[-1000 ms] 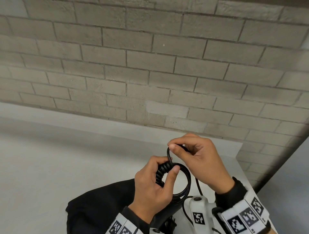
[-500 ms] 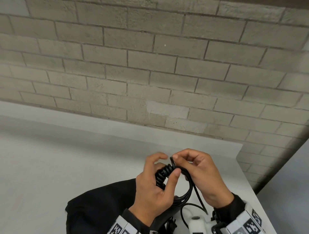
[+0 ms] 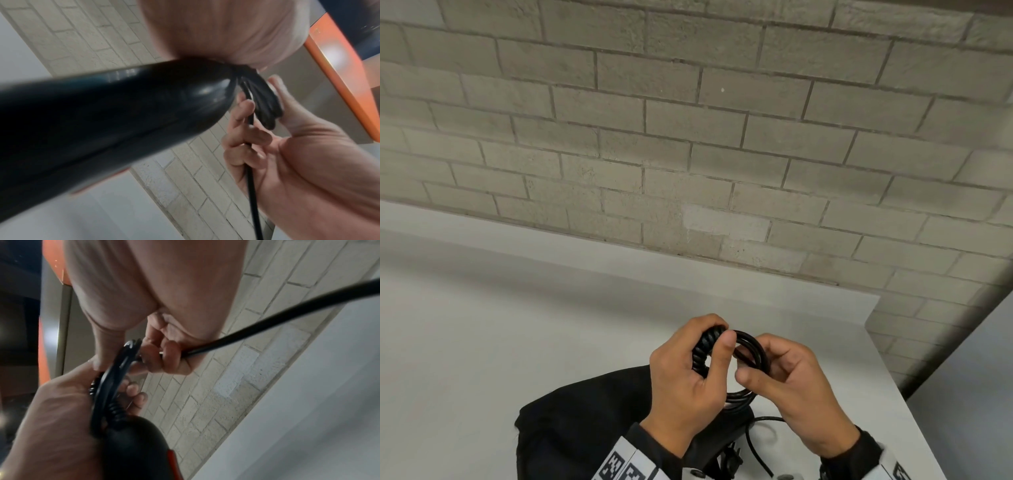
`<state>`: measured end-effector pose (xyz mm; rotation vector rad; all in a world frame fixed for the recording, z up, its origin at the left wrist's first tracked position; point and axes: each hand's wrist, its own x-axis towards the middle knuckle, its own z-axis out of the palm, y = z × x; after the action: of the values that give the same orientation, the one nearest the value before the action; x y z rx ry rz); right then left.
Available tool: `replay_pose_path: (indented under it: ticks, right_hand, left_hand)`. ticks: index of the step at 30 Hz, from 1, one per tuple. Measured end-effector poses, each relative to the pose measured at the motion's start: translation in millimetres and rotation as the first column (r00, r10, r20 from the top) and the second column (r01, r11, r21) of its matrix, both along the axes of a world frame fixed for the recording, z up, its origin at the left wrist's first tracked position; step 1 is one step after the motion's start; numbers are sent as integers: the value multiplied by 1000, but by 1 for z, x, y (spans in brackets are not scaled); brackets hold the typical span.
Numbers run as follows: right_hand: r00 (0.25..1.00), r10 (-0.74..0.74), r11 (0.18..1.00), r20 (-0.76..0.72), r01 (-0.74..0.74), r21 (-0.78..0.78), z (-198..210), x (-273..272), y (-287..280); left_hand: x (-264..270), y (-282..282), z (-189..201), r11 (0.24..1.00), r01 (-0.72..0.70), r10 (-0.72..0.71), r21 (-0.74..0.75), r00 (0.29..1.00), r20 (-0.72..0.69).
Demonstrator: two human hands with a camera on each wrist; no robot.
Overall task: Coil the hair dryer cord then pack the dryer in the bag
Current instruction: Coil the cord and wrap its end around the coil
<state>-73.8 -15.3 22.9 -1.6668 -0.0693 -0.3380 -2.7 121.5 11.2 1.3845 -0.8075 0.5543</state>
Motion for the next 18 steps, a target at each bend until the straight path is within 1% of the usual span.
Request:
replay_pose_path:
  ticks: [2, 4, 7, 10, 12, 14, 16, 18]
  right_hand:
    - [1000, -22, 1000, -2, 22, 18, -3, 0, 1]
    - [1000, -10, 1000, 3, 10, 15, -3, -1, -1]
    - [1000, 9, 1000, 12, -9, -12, -3, -1, -6]
    - [1000, 28, 999, 13, -27, -41, -2, 0, -9]
    - [999, 24, 999, 23, -23, -49, 0, 1, -7]
    - [1000, 2, 998, 31, 0, -60, 2, 2, -5]
    - [999, -19, 998, 31, 21, -61, 1, 2, -4]
    - [999, -27, 998, 31, 29, -54, 2, 1, -3]
  left_hand:
    - [-2, 0, 0, 1000, 24, -24, 4, 999, -21]
    - [-3, 0, 2, 999, 46, -45, 21, 998, -50]
    - [-2, 2, 4, 992, 91, -83, 83, 992, -90]
    - [-2, 6, 4, 991, 105, -94, 87, 989, -117]
    - [-2, 7, 5, 994, 84, -79, 75, 994, -75]
    - [-2, 5, 5, 993, 46, -47, 106, 999, 4]
    - [0, 4, 4, 989, 41, -42, 145, 999, 5]
    - [1, 6, 3, 982, 74, -72, 172, 997, -23]
